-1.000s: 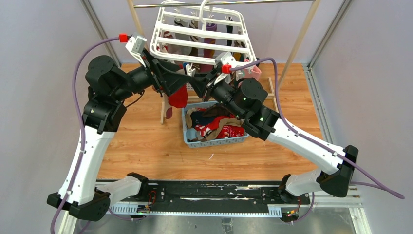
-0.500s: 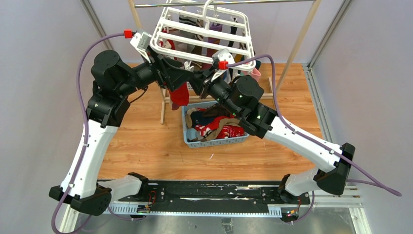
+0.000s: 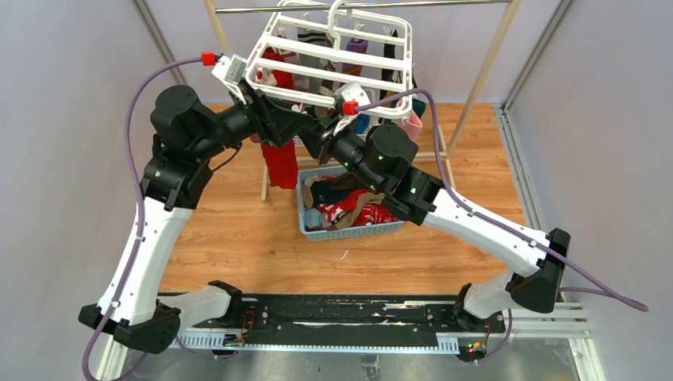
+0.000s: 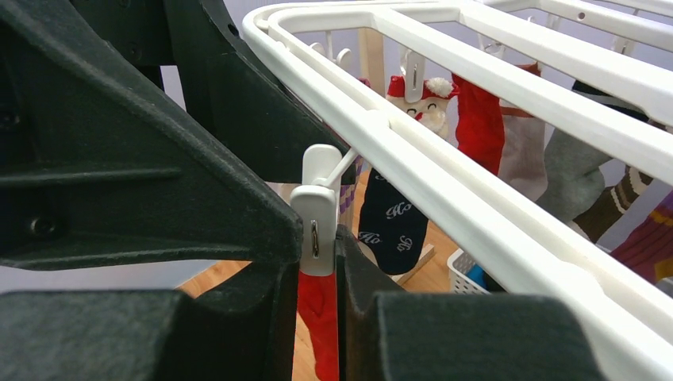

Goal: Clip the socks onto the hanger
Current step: Open the clamp at the hanger.

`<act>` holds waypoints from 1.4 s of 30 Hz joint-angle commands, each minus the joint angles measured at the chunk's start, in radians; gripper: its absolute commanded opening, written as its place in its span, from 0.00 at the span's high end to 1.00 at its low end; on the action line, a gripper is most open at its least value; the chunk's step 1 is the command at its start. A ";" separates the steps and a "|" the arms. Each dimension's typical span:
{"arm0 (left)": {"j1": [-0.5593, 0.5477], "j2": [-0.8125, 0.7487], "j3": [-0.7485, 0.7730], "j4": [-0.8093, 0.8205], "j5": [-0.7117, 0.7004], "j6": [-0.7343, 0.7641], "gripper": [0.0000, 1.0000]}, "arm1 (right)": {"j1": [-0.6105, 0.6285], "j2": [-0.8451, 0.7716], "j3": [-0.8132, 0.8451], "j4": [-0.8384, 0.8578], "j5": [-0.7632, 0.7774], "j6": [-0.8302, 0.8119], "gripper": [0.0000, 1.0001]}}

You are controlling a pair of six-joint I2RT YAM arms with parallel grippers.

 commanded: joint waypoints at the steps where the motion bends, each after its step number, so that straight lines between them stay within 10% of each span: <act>1: -0.007 -0.039 -0.033 0.063 -0.024 -0.037 0.39 | 0.051 0.014 0.023 -0.057 -0.044 0.006 1.00; 33: -0.007 -0.018 -0.061 0.063 -0.139 -0.007 0.61 | 0.067 0.031 0.043 -0.071 -0.070 0.021 1.00; 37: -0.007 -0.022 -0.059 0.052 -0.160 -0.010 0.86 | 0.066 0.009 0.024 -0.064 -0.058 0.015 0.81; 42: -0.007 -0.031 -0.057 0.030 -0.157 -0.012 0.93 | 0.061 -0.087 -0.063 -0.061 0.009 -0.023 0.60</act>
